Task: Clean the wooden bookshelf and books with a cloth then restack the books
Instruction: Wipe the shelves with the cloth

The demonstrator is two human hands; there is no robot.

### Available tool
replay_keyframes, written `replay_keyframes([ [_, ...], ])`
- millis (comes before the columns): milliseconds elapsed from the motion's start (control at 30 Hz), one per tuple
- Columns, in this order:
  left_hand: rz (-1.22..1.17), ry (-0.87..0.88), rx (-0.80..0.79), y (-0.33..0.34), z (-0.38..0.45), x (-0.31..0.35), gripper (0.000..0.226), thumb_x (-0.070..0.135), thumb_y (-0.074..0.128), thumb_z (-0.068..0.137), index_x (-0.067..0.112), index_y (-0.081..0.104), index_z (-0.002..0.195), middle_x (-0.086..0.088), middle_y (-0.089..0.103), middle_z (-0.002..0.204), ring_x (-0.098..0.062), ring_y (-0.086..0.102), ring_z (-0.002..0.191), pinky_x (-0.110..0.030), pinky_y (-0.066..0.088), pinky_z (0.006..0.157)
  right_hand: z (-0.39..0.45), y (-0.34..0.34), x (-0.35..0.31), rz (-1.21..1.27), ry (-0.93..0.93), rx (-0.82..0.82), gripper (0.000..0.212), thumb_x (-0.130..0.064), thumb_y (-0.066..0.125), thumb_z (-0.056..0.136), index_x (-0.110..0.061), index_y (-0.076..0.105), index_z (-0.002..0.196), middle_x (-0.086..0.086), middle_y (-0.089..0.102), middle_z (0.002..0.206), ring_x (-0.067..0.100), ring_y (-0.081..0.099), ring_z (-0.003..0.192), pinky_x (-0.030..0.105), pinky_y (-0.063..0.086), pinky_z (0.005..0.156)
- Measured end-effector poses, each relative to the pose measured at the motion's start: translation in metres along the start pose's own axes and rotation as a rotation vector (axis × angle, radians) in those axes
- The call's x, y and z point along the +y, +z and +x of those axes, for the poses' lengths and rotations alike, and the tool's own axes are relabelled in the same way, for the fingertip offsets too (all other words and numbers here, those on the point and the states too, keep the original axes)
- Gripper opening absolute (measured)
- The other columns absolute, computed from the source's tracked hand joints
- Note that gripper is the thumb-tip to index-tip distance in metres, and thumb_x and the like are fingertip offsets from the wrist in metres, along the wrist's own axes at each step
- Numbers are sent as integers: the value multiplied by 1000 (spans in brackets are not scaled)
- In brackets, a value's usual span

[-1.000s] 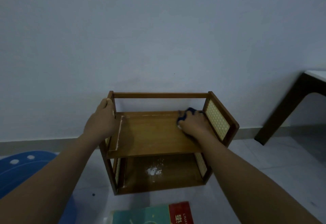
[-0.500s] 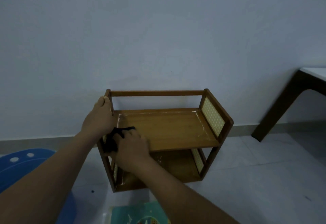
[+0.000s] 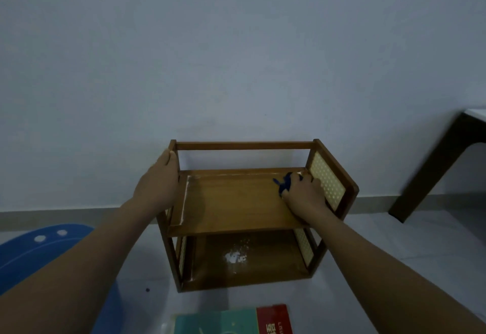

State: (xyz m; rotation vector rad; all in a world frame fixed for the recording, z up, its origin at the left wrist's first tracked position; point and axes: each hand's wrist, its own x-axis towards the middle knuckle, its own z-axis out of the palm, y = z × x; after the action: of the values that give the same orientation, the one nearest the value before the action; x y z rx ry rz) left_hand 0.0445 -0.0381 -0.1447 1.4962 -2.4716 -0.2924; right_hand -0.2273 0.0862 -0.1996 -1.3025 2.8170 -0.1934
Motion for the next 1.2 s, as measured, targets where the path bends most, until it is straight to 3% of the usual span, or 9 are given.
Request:
replay_keyframes([
  [167,24,-4,18,3,5,-2,69,9,45,95,9,6,151,-5,2,161,-33,48,126,-43,50,94,30,-12,-35,531,199,95,33,-30,44,94,-13,47,122,18,53,123,31,52,105,41,49,86],
  [233,37,-2,27,6,5,-2,70,10,46,95,9,5,152,-5,1,161,-32,46,130,-42,49,94,20,-27,-64,931,93,325,25,-27,43,94,-15,51,115,9,59,113,24,56,98,38,52,80],
  [333,53,9,20,8,4,-1,70,11,46,95,9,5,152,-6,2,161,-32,43,131,-43,49,95,8,-45,-126,814,-283,651,34,-24,45,93,-15,50,126,6,51,131,26,41,122,39,39,102],
  [500,41,19,40,9,4,-4,70,21,46,97,6,4,152,-9,4,161,-31,34,138,-44,41,105,21,-24,-189,37,-654,312,57,-20,50,93,-19,29,146,10,28,153,36,22,137,46,31,103],
  [733,67,6,55,10,2,-5,67,13,42,96,8,4,152,-7,4,161,-33,40,133,-43,49,94,59,-25,-20,-99,-240,409,60,-24,59,88,-23,34,142,10,40,145,37,32,128,47,37,95],
  [833,56,-11,63,10,0,-1,67,13,43,96,7,6,151,-8,6,160,-34,39,135,-44,48,93,59,-38,23,-8,-198,353,60,-23,57,91,-18,33,145,12,38,147,39,33,126,46,35,99],
  [1000,-158,-52,3,-5,-5,10,62,4,42,94,6,17,150,-6,13,159,-32,44,129,-41,46,86,-43,-29,-21,686,-424,361,43,-50,47,86,-40,48,128,-13,58,122,17,54,115,36,48,92],
  [1067,-499,-106,29,-11,-10,9,50,4,41,95,10,32,144,-9,38,145,-28,46,123,-37,39,89,-119,10,-28,715,-567,294,44,-48,42,89,-39,42,132,-14,52,131,12,46,126,33,42,102],
  [1200,-1004,-142,170,10,-44,-14,54,37,47,97,22,31,146,0,43,144,-17,43,126,-40,38,103,-185,130,-6,506,-664,234,44,-31,43,95,-39,33,138,-17,45,136,5,41,121,18,30,106],
])
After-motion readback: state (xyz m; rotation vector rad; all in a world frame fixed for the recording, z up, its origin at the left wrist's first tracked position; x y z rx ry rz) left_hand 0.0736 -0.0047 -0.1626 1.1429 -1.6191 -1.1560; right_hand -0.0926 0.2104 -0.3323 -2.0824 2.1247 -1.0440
